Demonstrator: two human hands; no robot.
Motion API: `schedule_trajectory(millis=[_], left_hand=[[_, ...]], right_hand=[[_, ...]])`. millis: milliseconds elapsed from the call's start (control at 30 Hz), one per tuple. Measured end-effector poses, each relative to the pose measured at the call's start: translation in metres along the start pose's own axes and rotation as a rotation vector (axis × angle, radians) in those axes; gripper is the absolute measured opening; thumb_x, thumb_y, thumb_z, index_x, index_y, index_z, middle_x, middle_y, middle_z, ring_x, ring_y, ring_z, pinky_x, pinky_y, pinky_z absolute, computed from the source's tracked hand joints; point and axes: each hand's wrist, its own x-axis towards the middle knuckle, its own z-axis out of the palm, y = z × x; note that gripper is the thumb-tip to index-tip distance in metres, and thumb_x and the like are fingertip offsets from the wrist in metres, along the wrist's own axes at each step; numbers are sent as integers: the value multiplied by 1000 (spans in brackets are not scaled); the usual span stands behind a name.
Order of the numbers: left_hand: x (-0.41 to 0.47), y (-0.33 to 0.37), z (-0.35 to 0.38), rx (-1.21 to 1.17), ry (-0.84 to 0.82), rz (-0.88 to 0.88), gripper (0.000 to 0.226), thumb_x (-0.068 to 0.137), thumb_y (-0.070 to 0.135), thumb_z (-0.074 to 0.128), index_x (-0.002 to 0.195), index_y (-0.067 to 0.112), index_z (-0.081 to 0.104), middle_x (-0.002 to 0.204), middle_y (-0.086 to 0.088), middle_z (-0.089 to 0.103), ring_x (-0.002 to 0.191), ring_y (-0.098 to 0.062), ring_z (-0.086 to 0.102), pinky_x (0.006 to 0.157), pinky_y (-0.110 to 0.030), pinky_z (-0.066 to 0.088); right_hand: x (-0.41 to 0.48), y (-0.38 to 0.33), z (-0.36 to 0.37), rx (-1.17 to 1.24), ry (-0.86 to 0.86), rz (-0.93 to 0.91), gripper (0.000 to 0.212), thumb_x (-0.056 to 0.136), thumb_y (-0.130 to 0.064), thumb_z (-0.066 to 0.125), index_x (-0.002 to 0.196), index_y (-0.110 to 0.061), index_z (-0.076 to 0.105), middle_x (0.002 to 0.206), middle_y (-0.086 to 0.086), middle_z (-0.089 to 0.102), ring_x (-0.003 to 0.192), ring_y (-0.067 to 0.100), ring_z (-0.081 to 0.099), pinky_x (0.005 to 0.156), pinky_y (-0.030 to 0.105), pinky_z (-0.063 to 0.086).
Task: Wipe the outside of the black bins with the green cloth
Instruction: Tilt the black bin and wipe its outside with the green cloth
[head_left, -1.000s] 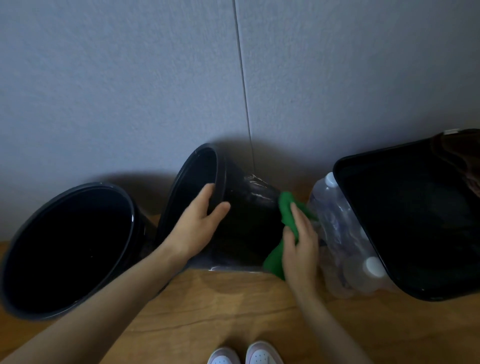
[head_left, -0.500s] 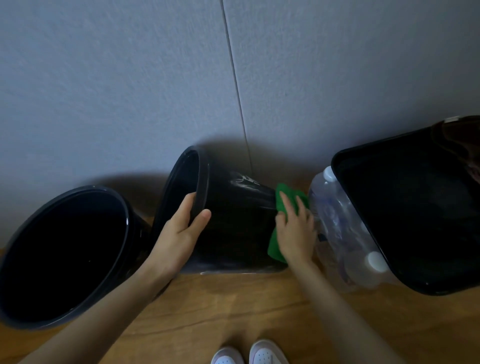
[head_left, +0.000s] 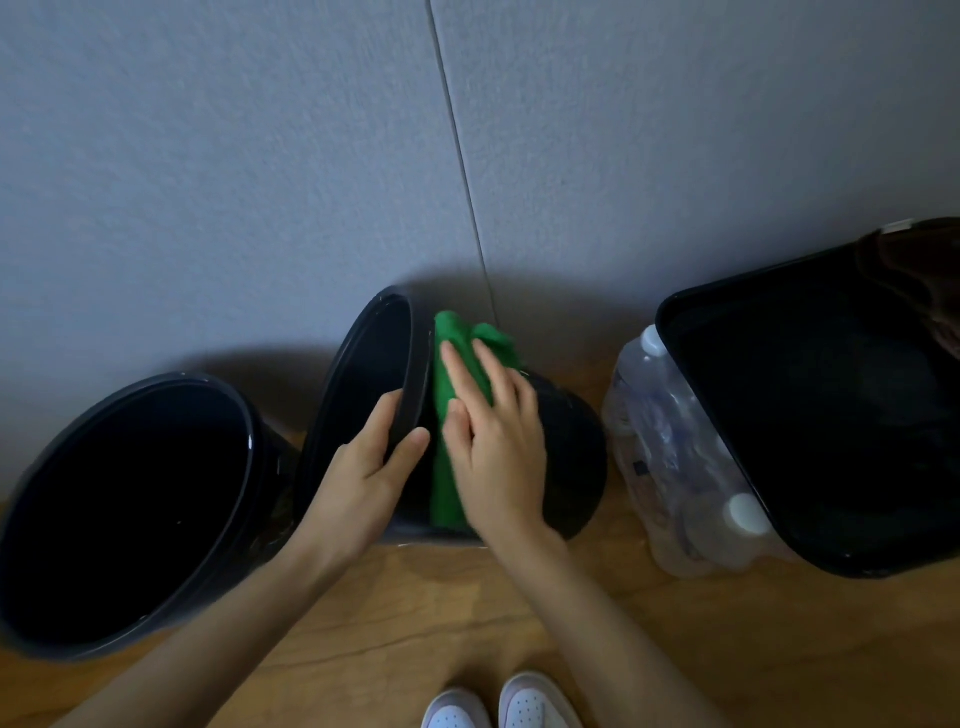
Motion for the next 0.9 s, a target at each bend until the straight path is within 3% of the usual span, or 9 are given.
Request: schedule_trajectory(millis=[100,167,233,400,500,600,733,833,900], left_hand=[[-3,-4,-5,17,-1,-18,33,95,25,47,126,34,48,107,6,67,102,-6,62,97,-38,48],[-4,-5,-6,14,-17,-16,31,95,25,46,124,35,49,104,-2,67,99,-14,63,96,-46,48],[-4,-5,-6,37,-33,-1,31,94,27,46,124,36,49,101,-2,68,96,-16,65,93,-48,49],[-4,-3,-3,61,-54,19,34,93,27,46,127,33,47,100,6,69,95,-10,66,90,-42,52],[-3,-2,-2,67,-34,30,33,95,22,46,127,31,47,99,15,68,94,-2,64,89,-31,51],[-4,0,0,45,-37,23,31,96,20,46,125,30,49,100,9,70,91,-6,67,85,-32,54],[-2,0,-1,7,-38,11,29,96,20,46,122,32,51,102,5,69,94,-9,66,88,-34,53],[-1,-5,-5,5,-13,-7,29,95,27,46,120,41,50,105,-9,66,96,-25,62,92,-44,48],[-2,-7,-8,-9,-18,-24,29,95,28,46,121,41,49,106,-10,65,101,-26,60,96,-50,46]], right_hand=[[15,55,-6,-82,-98,300,46,95,-31,30,140,-38,34,150,-2,32,136,24,29,101,42,39],[15,93,-15,-96,-174,515,43,98,-30,29,140,-37,34,151,0,29,137,25,26,103,46,36],[10,111,-20,-71,-180,595,43,99,-29,28,141,-35,34,151,1,29,138,25,24,105,47,30],[1,80,-15,-35,-46,497,43,97,-23,38,140,-28,39,149,3,32,136,25,25,102,38,33],[-4,34,-13,51,-12,322,45,96,-24,42,140,-32,38,149,-2,30,138,18,21,100,19,23],[-9,-4,-11,114,7,124,47,93,-30,46,139,-35,38,148,-5,31,137,14,20,90,2,17],[-10,0,-8,105,13,33,48,89,-29,48,136,-38,42,143,-6,38,133,15,29,93,14,28],[-7,38,-10,49,-32,265,49,92,-21,49,136,-40,41,145,-6,34,134,18,27,91,23,32],[-5,70,-15,-7,-74,476,46,94,-21,46,137,-38,40,148,-2,30,134,23,26,95,33,36]])
